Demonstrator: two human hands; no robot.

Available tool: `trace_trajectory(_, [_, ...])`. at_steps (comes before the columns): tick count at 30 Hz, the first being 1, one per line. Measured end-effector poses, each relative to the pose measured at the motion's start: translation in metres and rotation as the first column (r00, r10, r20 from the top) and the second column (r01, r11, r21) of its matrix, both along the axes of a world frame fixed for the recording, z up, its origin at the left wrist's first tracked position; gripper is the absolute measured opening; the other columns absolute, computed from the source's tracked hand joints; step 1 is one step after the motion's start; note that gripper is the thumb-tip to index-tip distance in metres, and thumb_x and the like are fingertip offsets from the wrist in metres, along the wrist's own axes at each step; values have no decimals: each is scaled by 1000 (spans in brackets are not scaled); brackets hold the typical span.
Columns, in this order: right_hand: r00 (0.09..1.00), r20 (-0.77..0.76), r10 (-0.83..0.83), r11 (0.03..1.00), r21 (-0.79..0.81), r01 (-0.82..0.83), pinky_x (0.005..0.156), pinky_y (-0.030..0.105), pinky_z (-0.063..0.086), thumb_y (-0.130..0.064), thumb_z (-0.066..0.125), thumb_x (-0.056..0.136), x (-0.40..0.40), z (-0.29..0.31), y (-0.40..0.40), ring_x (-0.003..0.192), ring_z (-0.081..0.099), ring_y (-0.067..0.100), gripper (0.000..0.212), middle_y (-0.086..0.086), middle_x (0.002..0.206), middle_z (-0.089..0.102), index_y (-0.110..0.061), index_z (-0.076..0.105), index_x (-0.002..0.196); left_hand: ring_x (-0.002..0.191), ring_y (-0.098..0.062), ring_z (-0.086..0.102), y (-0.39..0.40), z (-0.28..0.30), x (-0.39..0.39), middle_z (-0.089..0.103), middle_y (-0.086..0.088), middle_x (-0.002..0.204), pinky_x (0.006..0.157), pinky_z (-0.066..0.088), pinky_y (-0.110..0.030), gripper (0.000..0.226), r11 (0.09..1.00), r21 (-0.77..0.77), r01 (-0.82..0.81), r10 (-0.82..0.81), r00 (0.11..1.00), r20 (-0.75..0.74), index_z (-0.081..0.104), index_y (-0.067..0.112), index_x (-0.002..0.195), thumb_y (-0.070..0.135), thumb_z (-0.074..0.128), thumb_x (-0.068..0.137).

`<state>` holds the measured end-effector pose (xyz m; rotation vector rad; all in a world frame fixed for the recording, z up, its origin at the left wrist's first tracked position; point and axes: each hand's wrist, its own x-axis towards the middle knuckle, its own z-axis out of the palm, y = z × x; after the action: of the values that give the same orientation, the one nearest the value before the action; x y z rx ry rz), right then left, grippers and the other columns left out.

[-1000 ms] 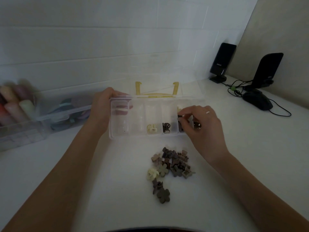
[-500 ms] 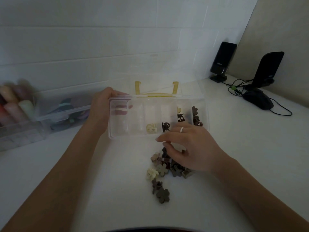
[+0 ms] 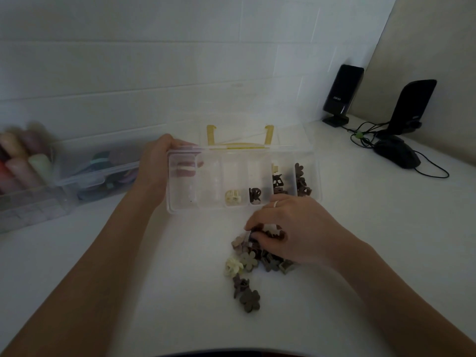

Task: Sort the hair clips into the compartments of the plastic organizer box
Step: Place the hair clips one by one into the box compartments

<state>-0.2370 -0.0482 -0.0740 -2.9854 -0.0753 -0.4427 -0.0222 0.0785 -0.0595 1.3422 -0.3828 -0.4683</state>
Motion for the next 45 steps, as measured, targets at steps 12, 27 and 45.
trace_trajectory(12, [982, 181, -56, 793, 606, -67, 57, 10, 43, -8, 71, 80, 2, -3, 10, 69, 63, 11, 29, -13, 93, 71, -22, 63, 104, 42, -14, 59, 0, 3, -4, 63, -3, 48, 40, 42, -17, 31, 1000, -16, -4, 3, 999, -36, 62, 4, 71, 11, 34, 84])
trace_trajectory(27, [772, 473, -425, 809, 580, 90, 59, 37, 52, -11, 67, 83, 0, 5, -9, 71, 60, 13, 19, -9, 79, 66, -28, 66, 90, 46, -15, 61, 4, 0, 2, 66, -5, 54, 44, 45, -18, 32, 1000, -7, 19, -19, 1000, 9, 64, 3, 75, 13, 34, 81])
trace_trajectory(45, [784, 605, -139, 989, 122, 81, 58, 24, 48, -8, 68, 81, 15, -12, 9, 76, 57, 11, 9, -9, 88, 68, -14, 68, 87, 58, -14, 65, -9, -4, -19, 70, -2, 61, 51, 51, -21, 39, 996, -63, 60, -47, 981, 186, 72, 14, 58, 7, 39, 78])
